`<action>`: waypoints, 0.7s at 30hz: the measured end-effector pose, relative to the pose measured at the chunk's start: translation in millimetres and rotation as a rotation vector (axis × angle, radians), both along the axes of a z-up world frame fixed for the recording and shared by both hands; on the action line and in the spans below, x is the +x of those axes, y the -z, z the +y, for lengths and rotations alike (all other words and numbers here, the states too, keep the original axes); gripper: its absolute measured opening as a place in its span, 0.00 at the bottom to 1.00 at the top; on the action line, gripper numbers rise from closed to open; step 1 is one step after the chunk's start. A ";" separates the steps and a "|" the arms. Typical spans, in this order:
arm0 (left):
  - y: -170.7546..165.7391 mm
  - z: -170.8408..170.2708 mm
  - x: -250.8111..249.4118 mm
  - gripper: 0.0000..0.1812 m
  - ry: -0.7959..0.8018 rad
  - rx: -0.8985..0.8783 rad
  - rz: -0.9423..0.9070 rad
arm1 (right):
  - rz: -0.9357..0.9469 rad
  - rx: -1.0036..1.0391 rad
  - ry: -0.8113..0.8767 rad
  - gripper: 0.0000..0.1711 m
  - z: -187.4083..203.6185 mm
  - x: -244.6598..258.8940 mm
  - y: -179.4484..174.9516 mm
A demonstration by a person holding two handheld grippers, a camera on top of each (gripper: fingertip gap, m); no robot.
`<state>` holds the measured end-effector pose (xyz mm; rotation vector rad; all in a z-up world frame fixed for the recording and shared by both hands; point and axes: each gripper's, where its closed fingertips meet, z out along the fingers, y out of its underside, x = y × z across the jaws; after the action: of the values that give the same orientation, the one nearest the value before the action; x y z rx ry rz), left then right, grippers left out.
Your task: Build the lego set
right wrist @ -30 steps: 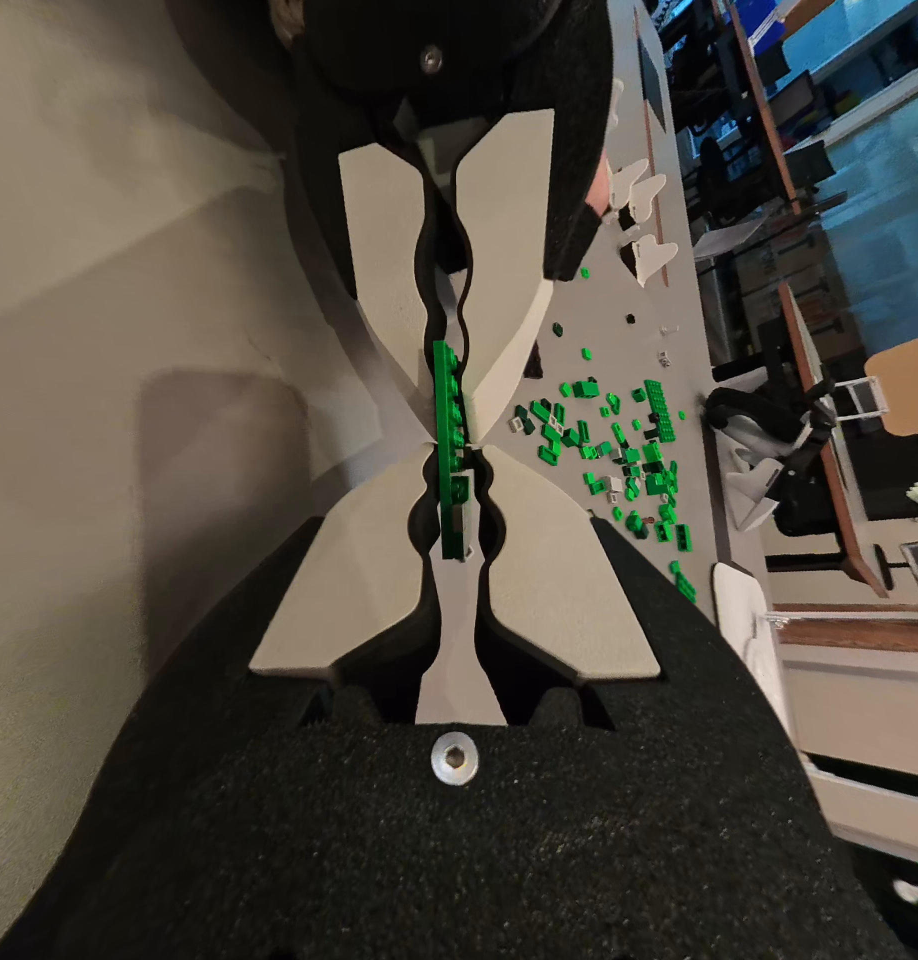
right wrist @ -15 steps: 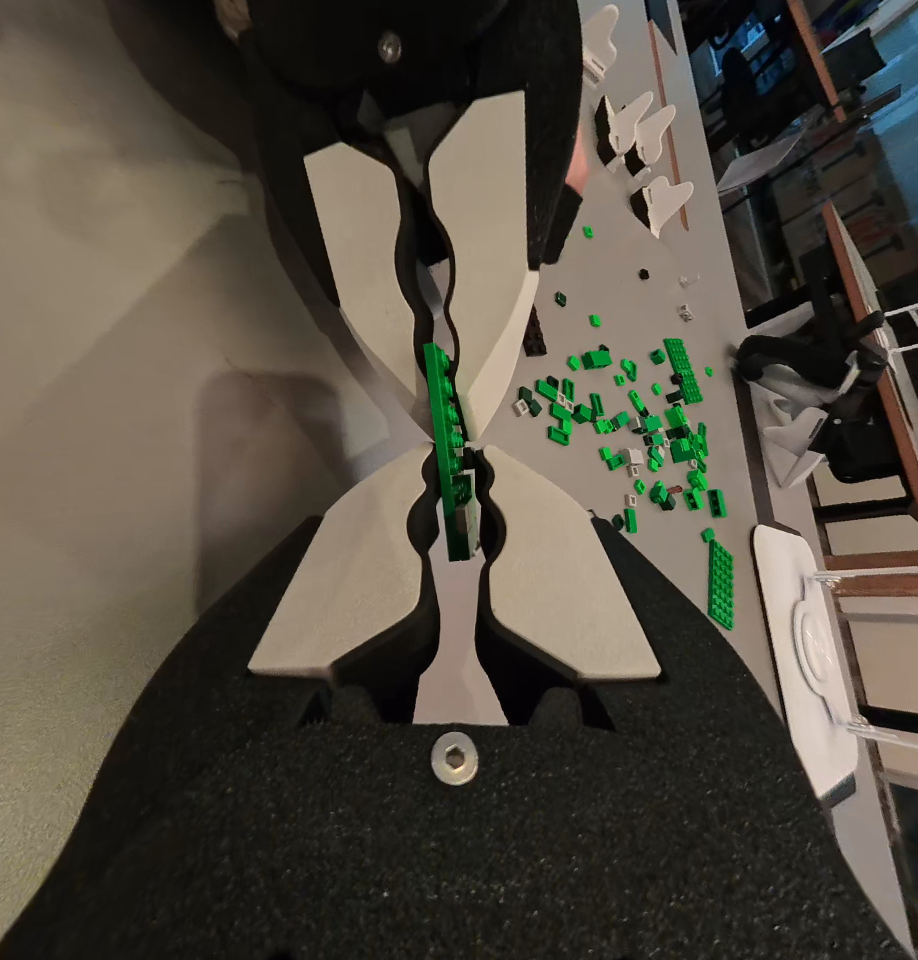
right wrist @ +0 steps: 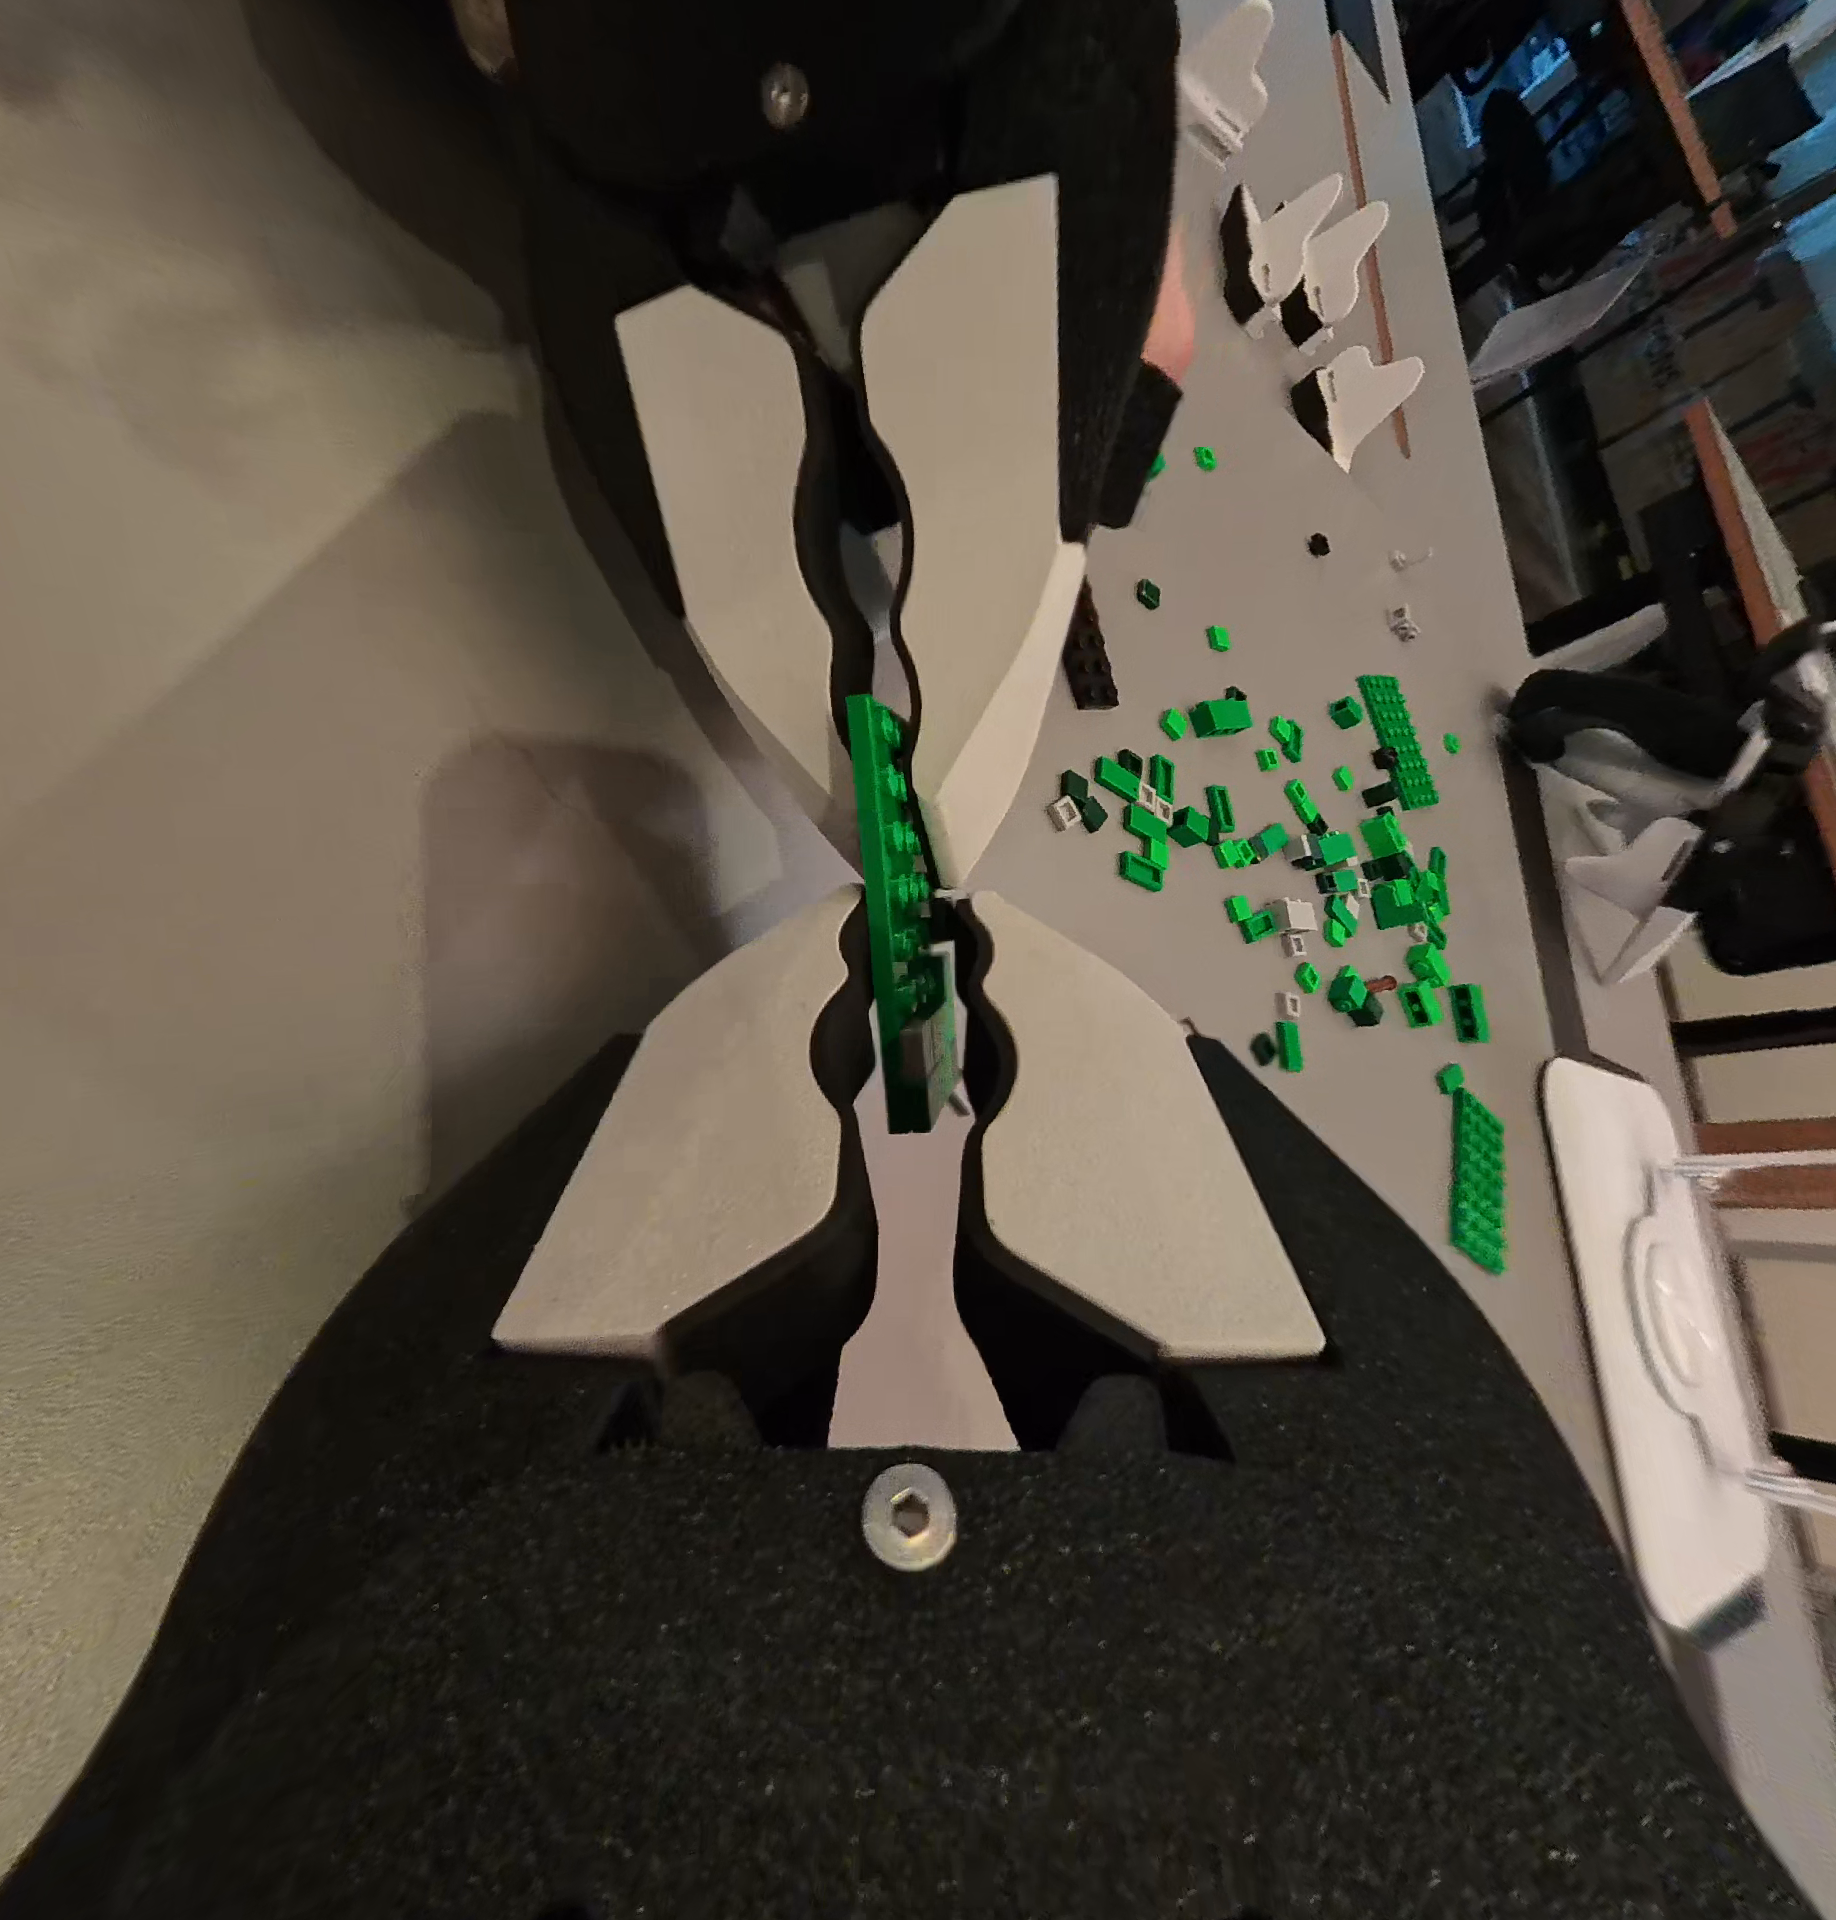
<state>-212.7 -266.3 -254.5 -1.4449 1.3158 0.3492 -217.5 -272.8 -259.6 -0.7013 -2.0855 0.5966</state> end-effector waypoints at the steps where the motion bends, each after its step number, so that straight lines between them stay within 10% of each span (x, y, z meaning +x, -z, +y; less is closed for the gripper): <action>1: -1.5 0.1 -0.1 0.02 0.000 -0.001 -0.017 | -0.006 -0.031 0.006 0.07 -0.1 -0.1 -1.4; 21: -1.5 -4.2 4.4 0.03 0.042 -0.007 -0.025 | -0.002 0.215 -0.046 0.04 1.0 4.3 -1.2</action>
<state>-208.4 -270.5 -253.1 -1.4216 1.3266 0.2982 -213.3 -271.8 -258.4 -0.5317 -2.1340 0.3884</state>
